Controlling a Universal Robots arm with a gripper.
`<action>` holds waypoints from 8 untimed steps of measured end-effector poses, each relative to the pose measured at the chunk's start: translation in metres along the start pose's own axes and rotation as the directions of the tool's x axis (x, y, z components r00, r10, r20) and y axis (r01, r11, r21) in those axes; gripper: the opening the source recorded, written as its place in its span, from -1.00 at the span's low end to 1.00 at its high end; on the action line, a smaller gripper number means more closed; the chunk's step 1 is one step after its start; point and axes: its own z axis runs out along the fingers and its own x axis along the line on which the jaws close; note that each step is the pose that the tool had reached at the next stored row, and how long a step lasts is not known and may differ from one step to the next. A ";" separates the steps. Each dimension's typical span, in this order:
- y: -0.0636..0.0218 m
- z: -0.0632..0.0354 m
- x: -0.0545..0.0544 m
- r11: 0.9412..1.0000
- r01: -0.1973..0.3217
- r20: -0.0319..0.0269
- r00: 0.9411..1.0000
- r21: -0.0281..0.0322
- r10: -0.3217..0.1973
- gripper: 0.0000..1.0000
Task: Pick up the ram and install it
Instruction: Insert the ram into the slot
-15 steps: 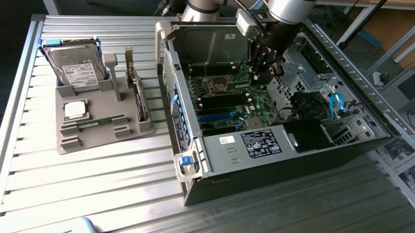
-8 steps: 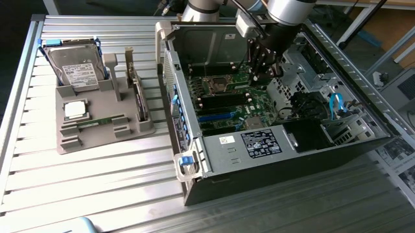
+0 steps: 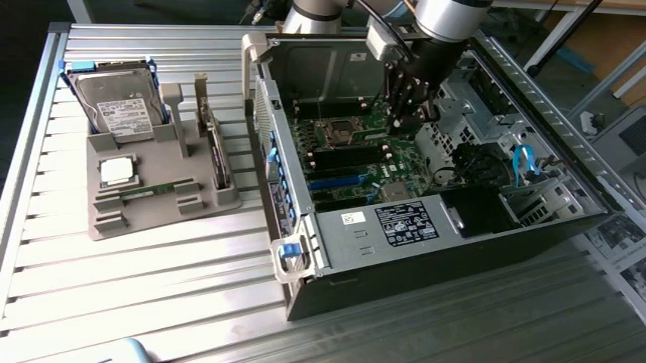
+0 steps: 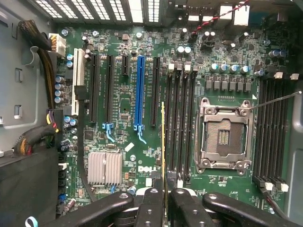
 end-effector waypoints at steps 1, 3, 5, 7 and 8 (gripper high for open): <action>0.0000 0.0004 0.000 1.000 0.000 0.000 1.000 0.000 0.000 -0.74; 0.0000 0.0012 0.000 1.000 0.000 0.000 1.000 0.000 0.000 -0.74; -0.0001 0.0025 0.000 1.000 0.000 0.000 1.000 0.000 0.000 -0.74; -0.0001 0.0034 0.000 1.000 0.000 0.000 1.000 0.000 0.000 -0.74; -0.0001 0.0039 0.000 1.000 0.000 0.000 1.000 0.000 0.000 -0.74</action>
